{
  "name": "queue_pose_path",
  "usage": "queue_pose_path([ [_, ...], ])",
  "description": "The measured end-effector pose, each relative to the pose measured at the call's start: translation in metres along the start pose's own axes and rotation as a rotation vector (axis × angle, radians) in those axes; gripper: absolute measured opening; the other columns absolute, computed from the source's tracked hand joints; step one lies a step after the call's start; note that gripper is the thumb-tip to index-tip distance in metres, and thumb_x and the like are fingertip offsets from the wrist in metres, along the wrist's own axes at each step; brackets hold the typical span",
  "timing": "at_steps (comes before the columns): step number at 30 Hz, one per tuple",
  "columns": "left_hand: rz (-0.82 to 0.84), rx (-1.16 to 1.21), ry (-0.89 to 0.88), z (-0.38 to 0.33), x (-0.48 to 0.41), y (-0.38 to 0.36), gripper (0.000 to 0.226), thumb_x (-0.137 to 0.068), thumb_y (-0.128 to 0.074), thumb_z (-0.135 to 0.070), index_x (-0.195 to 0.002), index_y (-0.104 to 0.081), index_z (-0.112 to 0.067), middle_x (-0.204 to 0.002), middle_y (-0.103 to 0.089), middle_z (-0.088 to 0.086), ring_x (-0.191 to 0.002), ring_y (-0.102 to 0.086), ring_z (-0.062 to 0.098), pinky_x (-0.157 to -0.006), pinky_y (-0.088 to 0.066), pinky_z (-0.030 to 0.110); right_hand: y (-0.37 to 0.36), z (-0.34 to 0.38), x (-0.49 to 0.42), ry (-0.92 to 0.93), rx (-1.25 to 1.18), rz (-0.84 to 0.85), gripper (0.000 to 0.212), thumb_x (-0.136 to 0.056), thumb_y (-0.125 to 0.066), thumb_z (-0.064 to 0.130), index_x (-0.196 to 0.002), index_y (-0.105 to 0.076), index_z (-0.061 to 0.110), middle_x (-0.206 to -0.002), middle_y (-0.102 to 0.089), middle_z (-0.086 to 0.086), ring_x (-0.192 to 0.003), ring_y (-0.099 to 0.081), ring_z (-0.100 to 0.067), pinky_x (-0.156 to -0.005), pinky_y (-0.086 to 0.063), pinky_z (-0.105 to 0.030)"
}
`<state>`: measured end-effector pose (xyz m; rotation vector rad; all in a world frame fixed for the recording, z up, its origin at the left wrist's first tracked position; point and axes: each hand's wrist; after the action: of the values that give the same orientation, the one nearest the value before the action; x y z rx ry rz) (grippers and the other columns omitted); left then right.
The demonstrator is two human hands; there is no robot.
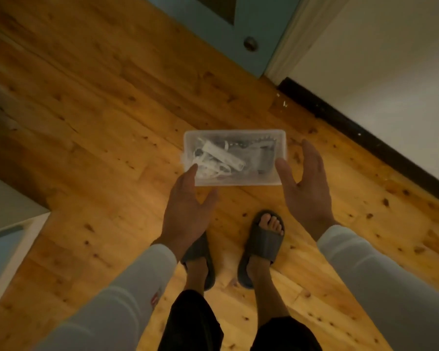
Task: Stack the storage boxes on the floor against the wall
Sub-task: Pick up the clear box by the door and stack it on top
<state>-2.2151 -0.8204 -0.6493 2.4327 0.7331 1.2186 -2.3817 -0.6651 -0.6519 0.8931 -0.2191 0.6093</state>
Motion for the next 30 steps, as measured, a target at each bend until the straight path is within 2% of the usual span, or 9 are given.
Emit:
queue_pose_path([
  [3,-0.019,-0.002,0.035,0.015,-0.024,-0.017,0.075,-0.092,-0.059,-0.045,-0.154,-0.018,-0.033,-0.16,-0.021,-0.005,-0.147,-0.018,0.018,-0.115,-0.03,0.043,-0.019,-0.025,-0.017,-0.02,0.019,0.008,0.08,-0.092,-0.041,0.065,-0.154,-0.015,0.021,-0.161,-0.019,-0.002,-0.146,-0.021,-0.021,-0.115,-0.027,-0.049],
  [8,-0.127,-0.02,0.059,0.033,-0.063,-0.03,0.085,-0.087,-0.065,-0.045,-0.155,-0.018,-0.025,-0.159,-0.022,0.0,-0.145,-0.018,0.019,-0.112,-0.024,0.038,-0.047,-0.058,-0.039,-0.109,-0.004,0.011,0.09,-0.088,-0.046,0.067,-0.155,-0.011,0.019,-0.162,-0.015,-0.003,-0.147,-0.019,-0.021,-0.116,-0.024,-0.047],
  [12,-0.145,0.026,0.116,0.044,-0.094,-0.033,0.101,-0.079,-0.069,-0.059,-0.156,-0.013,-0.027,-0.162,-0.015,-0.001,-0.148,-0.015,0.02,-0.115,-0.025,0.043,-0.067,-0.077,-0.053,-0.211,-0.097,0.008,0.105,-0.076,-0.043,0.082,-0.155,-0.008,0.022,-0.162,-0.013,0.0,-0.146,-0.016,-0.017,-0.111,-0.019,-0.029],
  [16,-0.15,0.028,0.133,0.055,-0.12,-0.038,0.113,-0.072,-0.07,-0.066,-0.157,-0.008,-0.024,-0.164,-0.01,-0.001,-0.149,-0.011,0.02,-0.118,-0.022,0.042,-0.084,-0.087,-0.075,-0.272,-0.189,-0.001,0.115,-0.067,-0.045,0.088,-0.155,-0.011,0.022,-0.161,-0.017,0.004,-0.145,-0.021,-0.014,-0.105,-0.022,-0.024],
  [18,-0.152,0.021,0.131,0.058,-0.131,-0.041,0.118,-0.07,-0.071,-0.068,-0.157,-0.007,-0.022,-0.164,-0.01,0.001,-0.15,-0.01,0.02,-0.116,-0.018,0.038,-0.088,-0.09,-0.087,-0.273,-0.185,-0.009,0.118,-0.065,-0.047,0.089,-0.155,-0.014,0.02,-0.159,-0.024,0.003,-0.143,-0.026,-0.015,-0.107,-0.028,-0.029],
  [21,-0.155,0.035,0.149,0.062,-0.144,-0.041,0.122,-0.066,-0.071,-0.071,-0.157,-0.005,-0.023,-0.164,-0.009,0.0,-0.15,-0.01,0.022,-0.116,-0.02,0.042,-0.092,-0.091,-0.1,-0.276,-0.161,0.0,0.118,-0.066,-0.049,0.087,-0.154,-0.016,0.016,-0.158,-0.028,-0.001,-0.142,-0.029,-0.018,-0.113,-0.031,-0.041],
  [25,-0.137,0.125,0.226,0.068,-0.159,-0.046,0.126,-0.061,-0.073,-0.072,-0.157,-0.007,-0.024,-0.164,-0.014,0.003,-0.147,-0.022,0.024,-0.109,-0.032,0.039,-0.098,-0.091,-0.106,-0.293,-0.206,0.009,0.102,-0.072,-0.056,0.078,-0.148,-0.03,0.014,-0.144,-0.047,-0.004,-0.128,-0.048,-0.021,-0.103,-0.044,-0.043],
  [28,-0.142,0.256,0.305,0.073,-0.166,-0.049,0.126,-0.056,-0.075,-0.073,-0.156,-0.016,-0.024,-0.157,-0.032,0.004,-0.136,-0.042,0.024,-0.1,-0.043,0.034,-0.102,-0.092,-0.108,-0.32,-0.267,-0.024,0.076,-0.078,-0.06,0.067,-0.135,-0.045,0.019,-0.119,-0.059,0.006,-0.104,-0.059,-0.011,-0.082,-0.05,-0.026],
  [30,-0.14,0.286,0.29,0.077,-0.169,-0.051,0.12,-0.054,-0.076,-0.072,-0.152,-0.026,-0.022,-0.145,-0.045,0.0,-0.121,-0.054,0.016,-0.085,-0.051,0.022,-0.105,-0.093,-0.111,-0.337,-0.284,-0.045,0.066,-0.079,-0.061,0.064,-0.127,-0.051,0.021,-0.105,-0.06,0.011,-0.093,-0.06,-0.005,-0.069,-0.046,-0.017],
])
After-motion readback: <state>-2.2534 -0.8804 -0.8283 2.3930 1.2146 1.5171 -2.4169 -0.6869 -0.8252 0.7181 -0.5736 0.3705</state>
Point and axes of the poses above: each hand's wrist, its own x-axis away from the middle knuckle, its own y-axis out of the back of the hand, z = x × y
